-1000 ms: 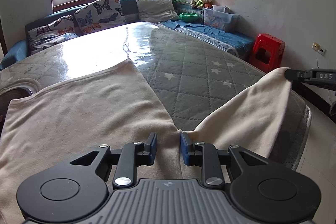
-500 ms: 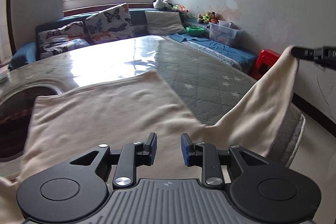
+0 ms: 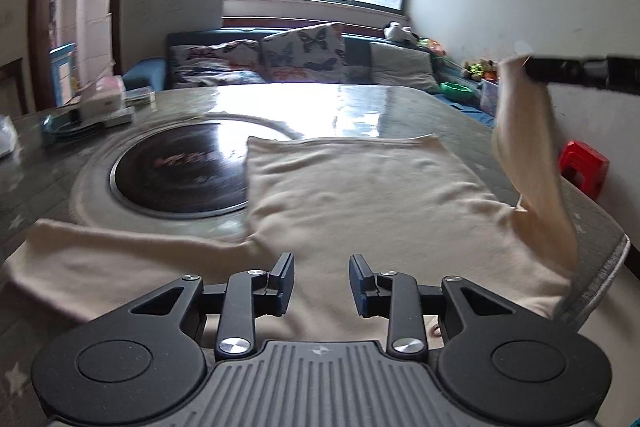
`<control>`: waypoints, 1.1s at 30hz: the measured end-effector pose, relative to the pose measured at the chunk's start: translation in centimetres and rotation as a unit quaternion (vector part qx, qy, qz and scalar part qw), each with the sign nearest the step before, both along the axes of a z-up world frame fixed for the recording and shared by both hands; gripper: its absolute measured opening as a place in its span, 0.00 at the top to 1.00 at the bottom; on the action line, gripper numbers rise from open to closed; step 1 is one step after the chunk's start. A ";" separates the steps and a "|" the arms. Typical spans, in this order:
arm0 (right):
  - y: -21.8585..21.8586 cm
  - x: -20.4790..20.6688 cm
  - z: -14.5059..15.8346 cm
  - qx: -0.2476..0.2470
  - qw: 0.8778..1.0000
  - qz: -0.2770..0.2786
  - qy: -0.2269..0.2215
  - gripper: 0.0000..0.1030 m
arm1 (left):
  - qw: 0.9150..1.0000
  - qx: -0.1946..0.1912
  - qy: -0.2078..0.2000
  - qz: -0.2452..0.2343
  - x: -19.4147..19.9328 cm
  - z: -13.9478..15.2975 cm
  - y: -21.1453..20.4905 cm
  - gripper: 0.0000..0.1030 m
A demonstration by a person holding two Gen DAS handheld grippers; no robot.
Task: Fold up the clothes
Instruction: 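Fold the sleeve with the right gripper across the sweatshirt body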
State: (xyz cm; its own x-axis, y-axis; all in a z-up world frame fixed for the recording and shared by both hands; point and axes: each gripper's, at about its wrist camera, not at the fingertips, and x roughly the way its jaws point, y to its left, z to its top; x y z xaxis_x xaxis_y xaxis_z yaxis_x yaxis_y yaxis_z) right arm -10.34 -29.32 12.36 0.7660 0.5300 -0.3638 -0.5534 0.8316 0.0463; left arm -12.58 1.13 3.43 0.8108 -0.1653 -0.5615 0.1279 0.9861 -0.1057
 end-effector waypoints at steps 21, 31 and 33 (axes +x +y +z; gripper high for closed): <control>-0.8 -2.3 -7.8 -0.135 0.984 0.036 0.108 0.61 | 0.998 0.021 0.022 -0.055 0.8 -1.2 -2.3 0.68; -5.8 -4.7 -9.5 -0.146 0.980 -0.016 0.135 0.57 | 0.996 0.037 0.029 -0.079 1.0 -1.6 -3.5 0.89; -5.7 -5.0 -9.8 -0.148 0.980 -0.014 0.132 0.57 | 0.996 0.040 0.020 -0.076 0.8 -1.2 -3.5 0.94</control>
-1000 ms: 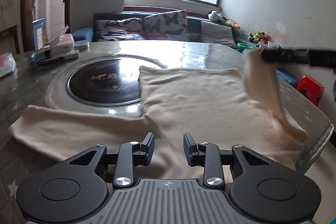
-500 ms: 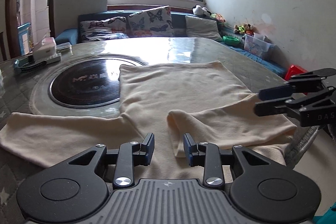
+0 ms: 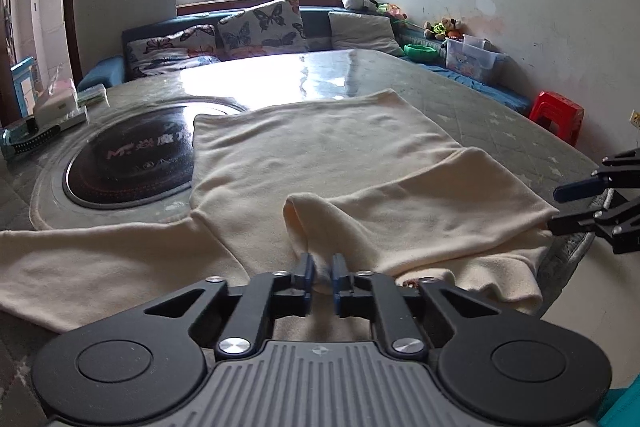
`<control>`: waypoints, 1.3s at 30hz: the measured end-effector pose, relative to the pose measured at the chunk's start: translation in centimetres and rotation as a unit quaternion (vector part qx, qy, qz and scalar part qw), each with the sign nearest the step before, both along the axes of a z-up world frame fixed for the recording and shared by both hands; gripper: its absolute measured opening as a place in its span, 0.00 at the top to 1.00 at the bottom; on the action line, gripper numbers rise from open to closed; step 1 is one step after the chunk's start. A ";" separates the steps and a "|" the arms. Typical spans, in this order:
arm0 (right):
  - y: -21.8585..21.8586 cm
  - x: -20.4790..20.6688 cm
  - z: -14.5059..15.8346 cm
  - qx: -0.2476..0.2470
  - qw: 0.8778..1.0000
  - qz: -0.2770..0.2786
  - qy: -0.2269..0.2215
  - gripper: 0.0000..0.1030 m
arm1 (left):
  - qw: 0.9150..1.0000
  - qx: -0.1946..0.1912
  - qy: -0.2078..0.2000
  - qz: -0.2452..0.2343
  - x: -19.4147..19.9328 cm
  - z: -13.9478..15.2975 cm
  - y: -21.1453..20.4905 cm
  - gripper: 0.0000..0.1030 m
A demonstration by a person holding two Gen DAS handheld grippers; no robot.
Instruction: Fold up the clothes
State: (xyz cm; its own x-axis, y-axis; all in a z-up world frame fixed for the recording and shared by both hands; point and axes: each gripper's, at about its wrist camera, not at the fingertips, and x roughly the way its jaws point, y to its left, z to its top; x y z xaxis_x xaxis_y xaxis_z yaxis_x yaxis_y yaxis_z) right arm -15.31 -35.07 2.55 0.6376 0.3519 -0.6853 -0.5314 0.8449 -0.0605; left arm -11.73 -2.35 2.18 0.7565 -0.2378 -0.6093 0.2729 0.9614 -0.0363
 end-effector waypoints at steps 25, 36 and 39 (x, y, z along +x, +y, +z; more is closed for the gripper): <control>0.3 -0.5 -0.8 -0.017 0.999 -0.036 -0.014 0.56 | 0.999 0.039 -0.031 0.020 -0.7 1.8 2.6 0.94; 0.5 2.7 2.0 0.034 0.999 0.004 -0.010 0.64 | 0.999 -0.001 -0.028 0.037 -0.1 2.4 3.5 0.91; 2.1 4.8 1.5 0.036 0.999 0.015 -0.021 0.66 | 0.999 0.013 -0.031 0.030 0.9 1.9 1.9 0.91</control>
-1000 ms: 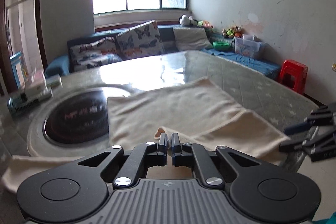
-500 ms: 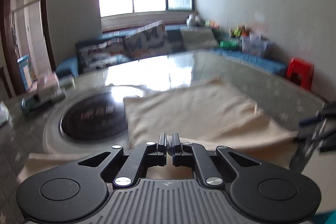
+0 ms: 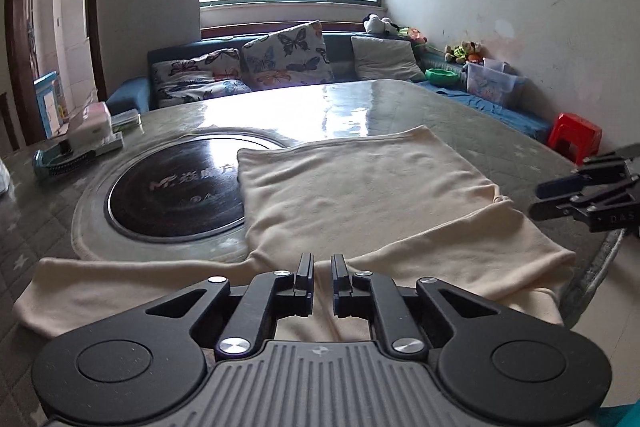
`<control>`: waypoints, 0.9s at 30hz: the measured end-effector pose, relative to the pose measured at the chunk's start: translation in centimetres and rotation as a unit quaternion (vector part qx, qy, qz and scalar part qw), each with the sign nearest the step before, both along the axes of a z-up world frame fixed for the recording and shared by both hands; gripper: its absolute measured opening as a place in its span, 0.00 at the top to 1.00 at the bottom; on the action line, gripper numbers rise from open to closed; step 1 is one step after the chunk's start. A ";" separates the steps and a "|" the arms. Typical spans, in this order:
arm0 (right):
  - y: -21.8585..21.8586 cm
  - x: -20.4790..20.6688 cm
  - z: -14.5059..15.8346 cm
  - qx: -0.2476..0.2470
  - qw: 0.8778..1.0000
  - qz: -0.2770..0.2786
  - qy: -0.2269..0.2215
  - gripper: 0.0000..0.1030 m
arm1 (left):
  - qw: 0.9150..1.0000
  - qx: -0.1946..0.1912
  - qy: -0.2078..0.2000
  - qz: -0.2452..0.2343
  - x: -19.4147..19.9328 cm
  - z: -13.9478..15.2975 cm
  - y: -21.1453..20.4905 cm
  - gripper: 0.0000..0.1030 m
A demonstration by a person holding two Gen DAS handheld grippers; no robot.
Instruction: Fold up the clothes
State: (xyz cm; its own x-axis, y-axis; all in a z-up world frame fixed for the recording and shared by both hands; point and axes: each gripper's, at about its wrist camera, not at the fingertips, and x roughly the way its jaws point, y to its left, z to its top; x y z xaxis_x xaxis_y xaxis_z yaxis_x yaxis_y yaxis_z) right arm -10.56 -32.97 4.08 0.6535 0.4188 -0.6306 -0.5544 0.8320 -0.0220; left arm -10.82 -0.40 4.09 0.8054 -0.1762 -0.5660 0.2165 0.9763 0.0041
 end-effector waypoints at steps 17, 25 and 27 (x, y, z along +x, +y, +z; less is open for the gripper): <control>1.5 2.2 -1.9 -0.012 1.000 -0.004 -0.012 0.68 | 1.000 0.021 -0.003 -0.013 1.3 -1.0 -0.8 0.88; 3.1 2.7 -2.4 -0.030 0.998 0.045 -0.011 0.68 | 0.999 0.046 -0.001 0.001 2.2 -1.8 -1.0 0.58; 3.1 2.9 -2.4 -0.037 0.998 0.053 -0.012 0.68 | 0.999 0.035 0.010 -0.006 2.5 -1.9 -0.8 0.60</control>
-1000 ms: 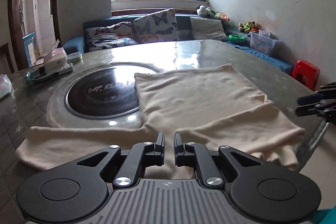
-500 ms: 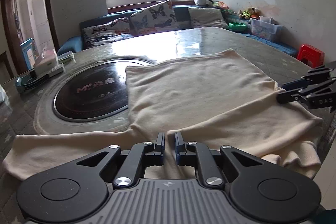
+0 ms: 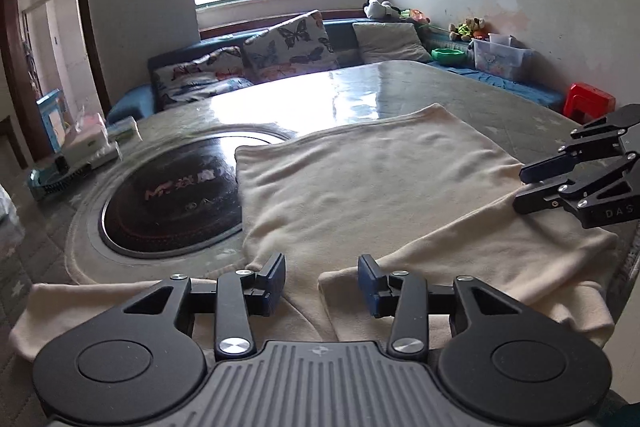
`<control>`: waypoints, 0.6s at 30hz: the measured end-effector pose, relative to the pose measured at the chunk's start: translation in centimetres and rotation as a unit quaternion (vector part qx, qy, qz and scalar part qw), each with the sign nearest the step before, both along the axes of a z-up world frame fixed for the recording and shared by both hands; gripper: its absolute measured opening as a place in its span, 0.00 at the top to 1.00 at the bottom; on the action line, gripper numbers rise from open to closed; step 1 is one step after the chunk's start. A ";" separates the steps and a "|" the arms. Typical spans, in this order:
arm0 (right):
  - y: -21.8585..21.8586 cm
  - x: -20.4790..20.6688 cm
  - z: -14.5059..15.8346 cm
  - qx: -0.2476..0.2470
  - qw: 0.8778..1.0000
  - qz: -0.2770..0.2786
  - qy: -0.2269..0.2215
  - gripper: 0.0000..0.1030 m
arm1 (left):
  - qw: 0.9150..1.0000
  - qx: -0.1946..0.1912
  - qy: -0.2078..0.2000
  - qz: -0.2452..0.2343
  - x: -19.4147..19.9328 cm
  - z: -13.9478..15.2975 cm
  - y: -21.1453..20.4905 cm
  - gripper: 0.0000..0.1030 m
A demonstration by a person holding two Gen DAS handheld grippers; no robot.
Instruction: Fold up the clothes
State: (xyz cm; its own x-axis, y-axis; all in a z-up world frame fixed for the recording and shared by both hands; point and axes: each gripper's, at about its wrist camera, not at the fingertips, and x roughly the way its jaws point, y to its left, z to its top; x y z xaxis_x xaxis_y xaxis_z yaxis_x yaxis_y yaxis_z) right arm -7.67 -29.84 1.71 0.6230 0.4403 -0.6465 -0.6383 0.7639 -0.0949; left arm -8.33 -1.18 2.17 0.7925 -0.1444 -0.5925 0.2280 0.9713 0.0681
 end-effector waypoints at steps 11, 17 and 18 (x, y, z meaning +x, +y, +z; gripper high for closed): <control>-0.7 1.0 -0.1 0.010 1.000 0.012 0.023 0.93 | 1.000 -0.005 -0.020 -0.011 -0.1 0.3 -0.3 0.89; -0.9 1.1 -0.4 0.021 1.000 -0.008 0.016 0.94 | 1.000 0.005 -0.005 -0.004 0.8 -0.6 -0.4 0.85; -0.8 1.2 -0.6 0.020 1.000 -0.008 0.015 0.93 | 1.000 0.003 -0.003 0.001 0.9 -0.6 -0.2 0.81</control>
